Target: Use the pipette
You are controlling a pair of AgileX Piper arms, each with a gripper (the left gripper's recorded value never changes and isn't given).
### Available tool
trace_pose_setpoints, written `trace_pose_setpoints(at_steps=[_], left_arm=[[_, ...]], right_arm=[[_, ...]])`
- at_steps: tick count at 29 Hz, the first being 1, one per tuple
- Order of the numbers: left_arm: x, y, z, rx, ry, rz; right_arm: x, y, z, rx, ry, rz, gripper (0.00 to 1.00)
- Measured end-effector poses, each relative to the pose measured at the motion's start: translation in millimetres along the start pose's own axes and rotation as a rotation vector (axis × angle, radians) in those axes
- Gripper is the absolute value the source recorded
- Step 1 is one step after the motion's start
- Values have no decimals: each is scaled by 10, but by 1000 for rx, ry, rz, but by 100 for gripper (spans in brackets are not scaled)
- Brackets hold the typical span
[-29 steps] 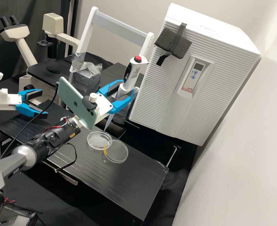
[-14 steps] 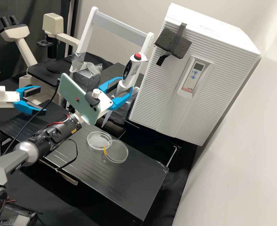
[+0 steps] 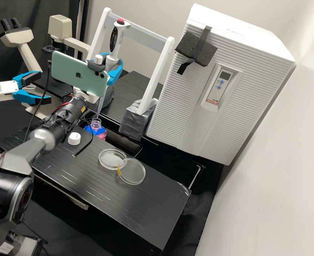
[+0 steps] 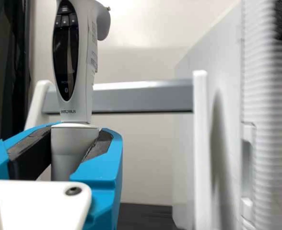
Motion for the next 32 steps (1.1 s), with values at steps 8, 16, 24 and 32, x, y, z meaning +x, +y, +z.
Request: trace_pose_setpoints(at_steps=[8, 16, 24, 32], left_arm=[[103, 288, -79, 40, 19, 91], [169, 381, -90, 55, 19, 109], [234, 368, -130, 69, 22, 86], [251, 385, -130, 50, 20, 91]], right_arm=[[400, 15, -129, -23, 39, -32, 0], [807, -101, 38, -35, -56, -130, 0], [918, -68, 179, -23, -124, -164, 0], [904, 6, 108, 6, -110, -146, 0]])
